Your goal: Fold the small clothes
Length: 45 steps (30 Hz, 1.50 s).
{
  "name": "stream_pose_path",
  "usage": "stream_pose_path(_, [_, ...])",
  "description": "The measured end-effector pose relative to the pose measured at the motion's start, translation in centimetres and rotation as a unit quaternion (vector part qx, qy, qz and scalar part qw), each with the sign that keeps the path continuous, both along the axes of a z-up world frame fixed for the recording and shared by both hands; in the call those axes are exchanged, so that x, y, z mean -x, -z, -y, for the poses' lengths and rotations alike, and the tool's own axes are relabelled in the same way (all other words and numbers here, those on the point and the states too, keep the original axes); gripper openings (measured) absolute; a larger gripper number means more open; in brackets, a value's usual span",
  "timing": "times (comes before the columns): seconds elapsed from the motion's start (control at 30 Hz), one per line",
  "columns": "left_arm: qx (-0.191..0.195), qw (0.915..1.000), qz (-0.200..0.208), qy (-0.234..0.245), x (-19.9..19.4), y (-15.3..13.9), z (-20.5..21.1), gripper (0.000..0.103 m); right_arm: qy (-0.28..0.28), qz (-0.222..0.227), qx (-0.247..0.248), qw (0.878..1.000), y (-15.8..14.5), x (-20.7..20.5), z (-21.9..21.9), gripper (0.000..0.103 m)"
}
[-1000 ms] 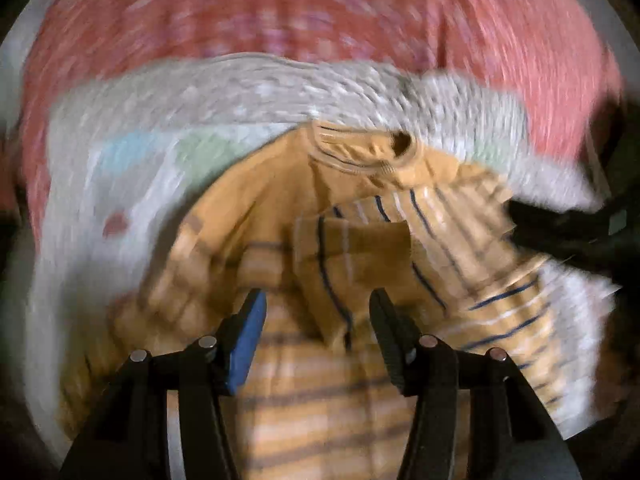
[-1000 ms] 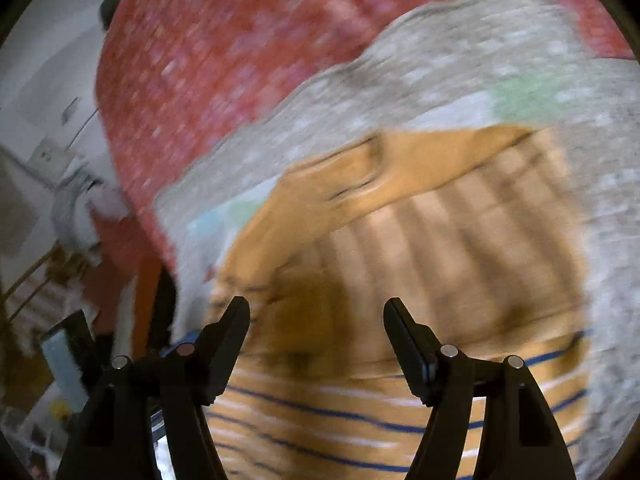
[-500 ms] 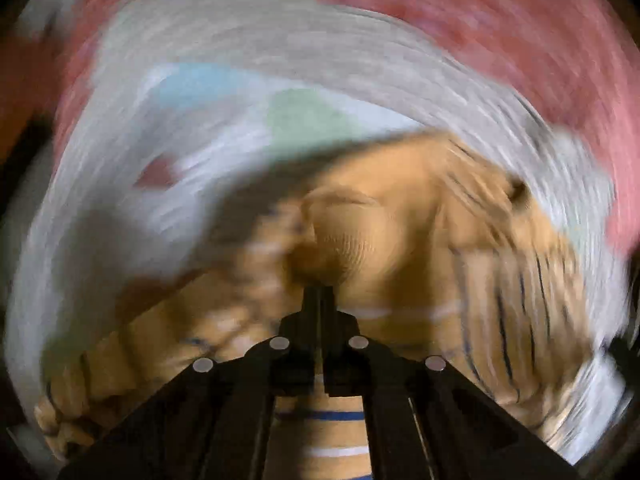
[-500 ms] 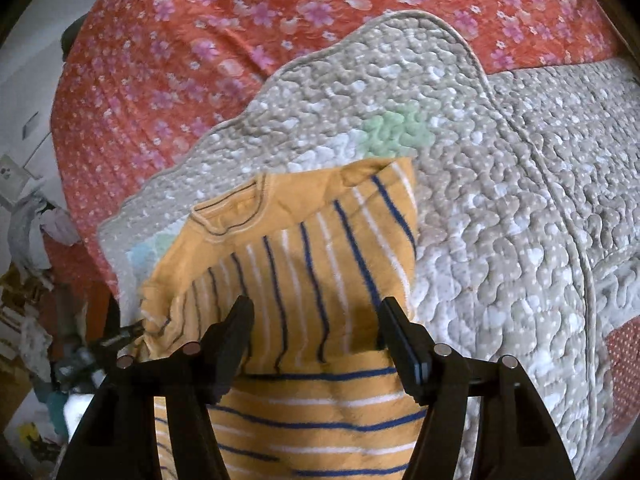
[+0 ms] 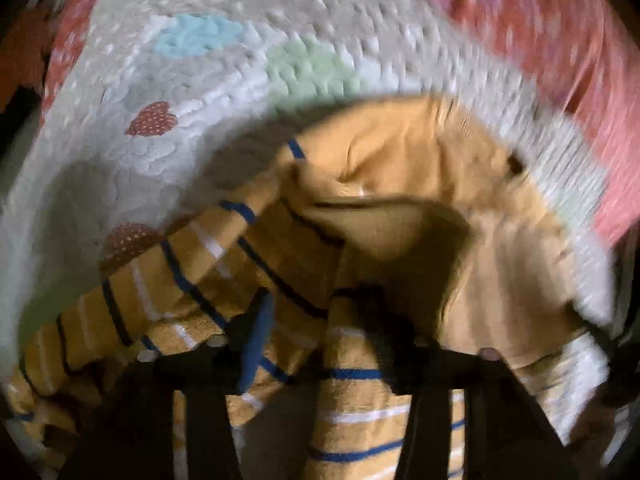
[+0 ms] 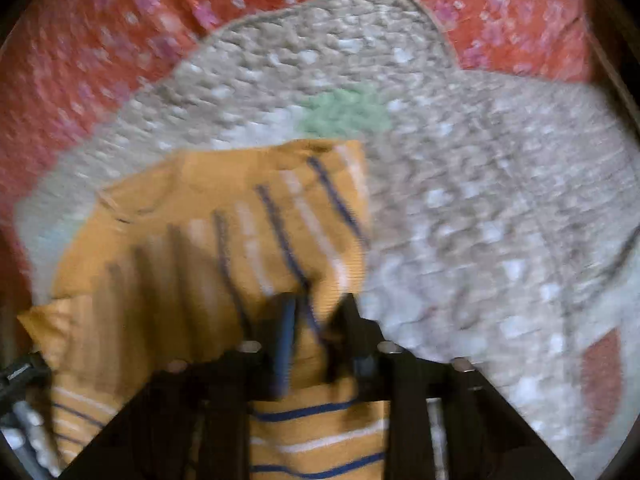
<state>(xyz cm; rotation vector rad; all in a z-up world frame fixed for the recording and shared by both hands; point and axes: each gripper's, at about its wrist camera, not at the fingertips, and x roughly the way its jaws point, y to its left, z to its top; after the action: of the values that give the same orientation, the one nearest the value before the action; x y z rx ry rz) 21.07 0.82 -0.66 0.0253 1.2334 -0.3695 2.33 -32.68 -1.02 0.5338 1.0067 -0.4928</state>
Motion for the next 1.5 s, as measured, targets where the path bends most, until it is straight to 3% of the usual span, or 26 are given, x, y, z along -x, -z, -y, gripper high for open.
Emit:
stream_pose_path(0.03, [-0.005,1.0,-0.003,0.006,0.1,0.3,0.4,0.025,0.006,-0.007,0.004,1.0,0.1,0.1,0.3,0.02])
stream_pose_path(0.13, [0.001,1.0,-0.004,-0.004,0.2,-0.4,0.2,0.024,0.024,-0.026,0.021,0.999,-0.1,0.8,1.2,0.015])
stream_pose_path(0.2, [0.011,0.9999,0.006,-0.002,0.8,-1.7,-0.7,0.025,0.031,-0.058,0.058,0.996,-0.2,1.0,1.6,0.0])
stream_pose_path(0.27, [0.021,0.9997,0.011,0.002,1.7,-2.9,-2.0,0.025,0.038,-0.073,0.066,0.994,0.0,1.6,2.5,0.0])
stream_pose_path(0.33, [0.028,0.9995,0.016,-0.001,2.5,-3.9,-3.4,0.028,0.045,-0.059,0.048,0.996,-0.6,2.6,2.8,0.001])
stream_pose_path(0.4, [0.046,0.9983,0.03,-0.017,3.7,-5.1,-5.7,0.038,0.054,-0.027,0.036,0.998,-2.3,4.0,2.4,0.002])
stream_pose_path(0.47, [0.059,0.9962,0.048,-0.042,4.9,-5.8,-8.4,0.047,0.035,-0.002,0.009,0.999,-3.5,3.9,1.2,0.002])
stream_pose_path(0.53, [0.067,0.9928,0.057,-0.082,5.8,-5.9,-11.5,0.049,0.007,0.016,-0.008,1.0,-4.5,3.4,-0.8,0.002])
stream_pose_path(0.63, [0.088,0.9837,0.051,-0.148,6.3,-5.1,-16.1,0.049,-0.07,0.04,-0.028,0.996,-6.1,1.7,-6.8,0.014])
stream_pose_path(0.7, [0.102,0.9727,0.044,-0.204,6.4,-4.0,-19.7,0.05,-0.124,0.05,-0.034,0.991,-6.5,0.8,-11.0,0.037])
stream_pose_path(0.8, [0.101,0.9565,0.035,-0.271,6.4,-2.2,-24.6,0.05,-0.209,0.056,-0.045,0.975,-6.5,-0.7,-18.3,0.043])
stream_pose_path(0.87, [0.106,0.943,0.024,-0.315,6.6,-0.5,-27.6,0.05,-0.274,0.057,-0.056,0.958,-6.1,-1.6,-23.8,0.043])
stream_pose_path(0.9, [0.119,0.9351,0.012,-0.334,6.6,0.2,-28.8,0.05,-0.3,0.057,-0.057,0.951,-6.0,-1.9,-26.1,0.043])
stream_pose_path(0.97, [0.185,0.9118,-0.007,-0.367,6.9,1.0,-31.5,0.05,-0.371,0.053,-0.048,0.926,-5.7,-2.4,-32.1,0.046])
stream_pose_path(1.1, [0.197,0.9059,-0.006,-0.375,6.8,1.2,-32.3,0.05,-0.461,0.03,-0.044,0.886,-4.0,-2.2,-40.3,0.051])
stream_pose_path(1.23, [0.211,0.9024,-0.009,-0.376,6.6,1.4,-32.8,0.05,-0.476,0.023,-0.067,0.877,-2.2,-0.5,-44.2,0.052])
stream_pose_path(1.37, [0.236,0.8914,-0.014,-0.386,6.9,1.9,-34.4,0.05,-0.503,0.009,-0.091,0.859,-0.7,0.5,-47.1,0.051])
stream_pose_path(1.47, [0.241,0.8856,-0.015,-0.397,7.1,2.0,-35.1,0.05,-0.515,-0.017,-0.081,0.853,1.2,0.6,-49.0,0.051])
stream_pose_path(1.5, [0.241,0.8853,-0.016,-0.397,7.1,2.1,-35.2,0.05,-0.519,-0.024,-0.075,0.851,1.7,0.7,-49.4,0.03])
